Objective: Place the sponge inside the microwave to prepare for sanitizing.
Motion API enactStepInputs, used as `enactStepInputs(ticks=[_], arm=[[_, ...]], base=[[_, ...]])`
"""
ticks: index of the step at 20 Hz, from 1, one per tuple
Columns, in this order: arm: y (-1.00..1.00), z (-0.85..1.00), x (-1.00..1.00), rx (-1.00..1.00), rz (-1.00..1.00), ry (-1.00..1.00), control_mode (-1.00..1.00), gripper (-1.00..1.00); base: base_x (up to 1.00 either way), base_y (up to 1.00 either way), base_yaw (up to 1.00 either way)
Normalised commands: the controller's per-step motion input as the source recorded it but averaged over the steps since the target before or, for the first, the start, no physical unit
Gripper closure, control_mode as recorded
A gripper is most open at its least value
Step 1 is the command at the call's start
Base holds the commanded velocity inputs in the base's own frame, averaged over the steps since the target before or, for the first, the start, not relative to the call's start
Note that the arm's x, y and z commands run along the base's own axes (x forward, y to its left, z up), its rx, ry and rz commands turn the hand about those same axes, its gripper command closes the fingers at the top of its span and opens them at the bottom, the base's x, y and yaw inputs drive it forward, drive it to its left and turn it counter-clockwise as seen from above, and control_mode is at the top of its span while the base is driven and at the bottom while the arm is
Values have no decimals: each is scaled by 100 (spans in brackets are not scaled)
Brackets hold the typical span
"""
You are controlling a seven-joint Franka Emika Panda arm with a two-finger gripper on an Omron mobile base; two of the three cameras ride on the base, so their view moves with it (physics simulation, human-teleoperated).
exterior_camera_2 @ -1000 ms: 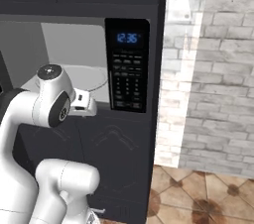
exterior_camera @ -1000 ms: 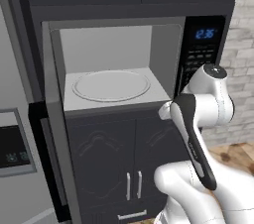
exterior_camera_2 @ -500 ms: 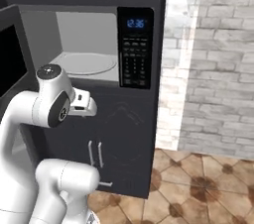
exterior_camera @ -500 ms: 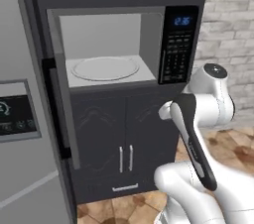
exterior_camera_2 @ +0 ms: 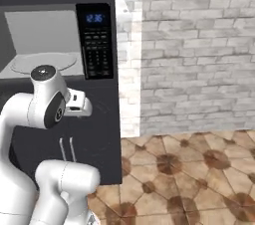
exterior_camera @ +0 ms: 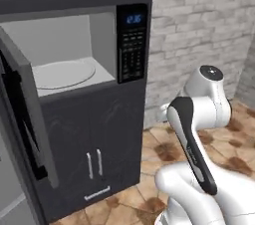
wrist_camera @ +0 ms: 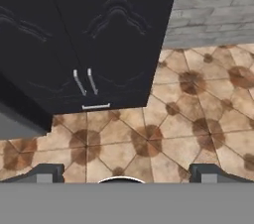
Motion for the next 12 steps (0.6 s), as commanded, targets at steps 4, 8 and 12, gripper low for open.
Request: enactStepInputs(ticks=[4,8,12], arm=[[0,0,0,0,0,0,100,-100],[0,0,0,0,0,0,100,-100],[0,0,0,0,0,0,100,-100]], base=[[0,6,-100],[0,5,-100],[0,5,-100]])
